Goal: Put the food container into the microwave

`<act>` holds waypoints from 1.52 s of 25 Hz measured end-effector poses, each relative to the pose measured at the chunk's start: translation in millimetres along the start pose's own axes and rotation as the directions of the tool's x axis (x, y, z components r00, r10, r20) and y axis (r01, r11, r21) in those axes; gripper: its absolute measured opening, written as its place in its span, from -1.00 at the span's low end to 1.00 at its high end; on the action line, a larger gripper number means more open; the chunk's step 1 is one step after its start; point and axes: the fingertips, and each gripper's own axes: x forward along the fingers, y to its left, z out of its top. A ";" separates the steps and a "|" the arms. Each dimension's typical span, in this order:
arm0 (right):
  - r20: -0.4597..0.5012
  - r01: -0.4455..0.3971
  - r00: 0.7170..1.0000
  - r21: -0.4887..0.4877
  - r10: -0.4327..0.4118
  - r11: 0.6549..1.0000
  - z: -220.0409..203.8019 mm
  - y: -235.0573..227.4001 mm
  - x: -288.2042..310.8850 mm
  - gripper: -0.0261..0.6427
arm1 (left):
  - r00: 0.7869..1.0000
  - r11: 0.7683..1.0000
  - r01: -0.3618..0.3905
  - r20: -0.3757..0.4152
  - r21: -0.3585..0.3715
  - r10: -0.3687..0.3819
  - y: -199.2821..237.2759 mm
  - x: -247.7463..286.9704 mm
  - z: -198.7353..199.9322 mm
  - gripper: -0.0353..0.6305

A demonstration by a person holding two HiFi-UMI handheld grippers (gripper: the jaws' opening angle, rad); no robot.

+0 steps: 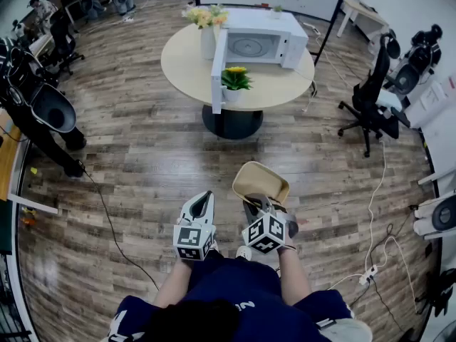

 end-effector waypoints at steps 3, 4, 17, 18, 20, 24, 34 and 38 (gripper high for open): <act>0.011 0.007 1.000 0.046 -0.007 0.999 3.2 -8.4 7.3 -0.89 | 1.000 1.000 0.013 0.019 0.003 -0.013 4.0 9.2 6.1 -0.88; 0.014 0.006 1.000 0.065 -0.007 0.998 3.0 -10.9 8.9 -0.89 | 1.000 1.000 0.017 0.020 0.002 -0.018 3.9 12.0 6.7 -0.88; -0.104 -0.052 0.993 0.062 0.058 0.997 -27.4 -7.9 18.4 -0.89 | 0.998 0.999 0.052 -0.024 -0.005 -0.053 -7.8 31.9 -6.0 -0.88; -0.106 -0.056 0.992 0.064 0.063 0.996 -27.1 -7.0 18.4 -0.89 | 0.998 0.999 0.052 -0.022 -0.015 -0.052 -6.9 31.1 -7.1 -0.88; -0.109 -0.055 0.992 0.067 0.062 0.996 -25.9 -5.8 18.0 -0.89 | 0.998 0.997 0.063 -0.007 -0.042 -0.063 -6.4 28.5 -7.9 -0.88; -0.120 -0.045 0.991 0.076 0.054 0.996 -23.0 -0.8 18.5 -0.89 | 0.996 0.992 0.091 0.009 -0.086 -0.091 -3.9 23.4 -10.8 -0.24; -0.150 0.005 0.989 0.115 0.012 0.993 -9.4 13.4 33.0 -0.89 | 0.987 0.986 0.155 -0.035 -0.066 -0.157 18.0 16.7 -21.6 0.26; -0.164 0.039 0.986 0.133 -0.017 0.990 -8.1 13.1 36.8 -0.89 | 0.982 0.982 0.185 -0.022 -0.038 -0.186 23.9 17.8 -14.5 0.29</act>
